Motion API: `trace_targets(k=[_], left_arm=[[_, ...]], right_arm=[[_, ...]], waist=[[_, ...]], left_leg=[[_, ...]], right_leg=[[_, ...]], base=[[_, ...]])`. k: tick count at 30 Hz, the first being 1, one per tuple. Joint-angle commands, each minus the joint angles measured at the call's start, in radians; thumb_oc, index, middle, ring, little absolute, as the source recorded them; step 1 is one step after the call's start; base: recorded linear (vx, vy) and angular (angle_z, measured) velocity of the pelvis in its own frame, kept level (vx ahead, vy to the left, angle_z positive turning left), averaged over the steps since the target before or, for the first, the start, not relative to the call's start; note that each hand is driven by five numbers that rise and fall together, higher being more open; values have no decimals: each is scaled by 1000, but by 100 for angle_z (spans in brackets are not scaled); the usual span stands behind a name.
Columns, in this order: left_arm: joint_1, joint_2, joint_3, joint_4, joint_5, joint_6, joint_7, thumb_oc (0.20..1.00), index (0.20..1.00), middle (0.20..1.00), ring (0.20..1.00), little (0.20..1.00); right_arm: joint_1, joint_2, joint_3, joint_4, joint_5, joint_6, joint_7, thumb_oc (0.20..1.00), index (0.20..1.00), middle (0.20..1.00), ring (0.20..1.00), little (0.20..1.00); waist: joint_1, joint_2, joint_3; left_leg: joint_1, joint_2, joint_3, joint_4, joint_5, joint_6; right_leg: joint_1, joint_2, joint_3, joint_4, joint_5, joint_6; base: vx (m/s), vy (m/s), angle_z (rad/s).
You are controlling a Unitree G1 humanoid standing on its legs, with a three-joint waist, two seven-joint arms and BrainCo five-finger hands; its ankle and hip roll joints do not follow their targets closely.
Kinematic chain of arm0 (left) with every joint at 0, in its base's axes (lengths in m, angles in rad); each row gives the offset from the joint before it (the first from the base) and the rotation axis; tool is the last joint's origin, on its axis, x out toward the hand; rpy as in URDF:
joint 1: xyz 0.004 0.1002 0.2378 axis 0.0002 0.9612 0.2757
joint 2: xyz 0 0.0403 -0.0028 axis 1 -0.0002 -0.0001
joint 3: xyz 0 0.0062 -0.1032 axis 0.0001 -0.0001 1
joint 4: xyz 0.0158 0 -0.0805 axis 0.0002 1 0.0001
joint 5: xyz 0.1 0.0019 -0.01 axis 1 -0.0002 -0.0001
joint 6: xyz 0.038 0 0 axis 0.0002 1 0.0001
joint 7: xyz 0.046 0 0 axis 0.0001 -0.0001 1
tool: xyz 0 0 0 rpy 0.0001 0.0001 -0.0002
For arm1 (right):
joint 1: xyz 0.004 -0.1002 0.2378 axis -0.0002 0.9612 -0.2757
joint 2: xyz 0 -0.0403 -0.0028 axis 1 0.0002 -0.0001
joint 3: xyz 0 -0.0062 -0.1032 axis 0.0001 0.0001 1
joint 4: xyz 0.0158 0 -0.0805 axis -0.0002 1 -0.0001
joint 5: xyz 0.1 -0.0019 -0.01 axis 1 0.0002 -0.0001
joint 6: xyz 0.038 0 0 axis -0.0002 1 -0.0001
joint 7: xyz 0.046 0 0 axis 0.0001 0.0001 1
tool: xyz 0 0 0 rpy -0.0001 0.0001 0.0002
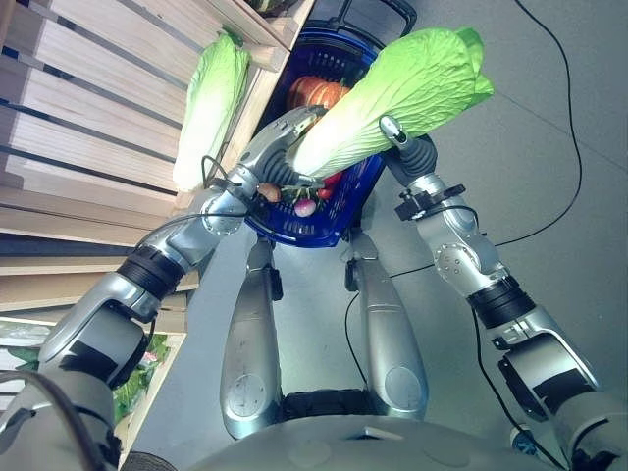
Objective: Pick up fruits and vegetables into the basket
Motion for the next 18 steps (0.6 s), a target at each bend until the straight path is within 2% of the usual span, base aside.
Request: trace_targets(k=[1,8,18], left_arm=[[49,-48,74,-59,-128,-72,71,1000,1000,1000,1000,1000],[111,-123,207,-56,-332,-114,92,1000,1000,1000,1000,1000],[132,-155,356,-7,-377,-97,202,1000,1000,1000,1000,1000]], right_arm=[[-1,16,-4,-136,4,-87,45,200,200,200,200,200],[14,46,-33,-136,-31,-76,38,200,200,200,200,200],[27,41,-93,-132,-95,-57,14,200,200,200,200,200]], waist=[[13,-4,-33],[20,-9,-33],[16,-5,-33]], left_leg=[[-3,-55,-20,2,-55,13],[0,-61,-27,1,-55,14],[3,-68,-33,12,-56,12]], right_leg=[[37,40,-58,65,-87,46],[41,43,-63,66,-90,43],[47,43,-64,73,-100,32]], base=[[0,0,0],[0,0,0],[0,0,0]])
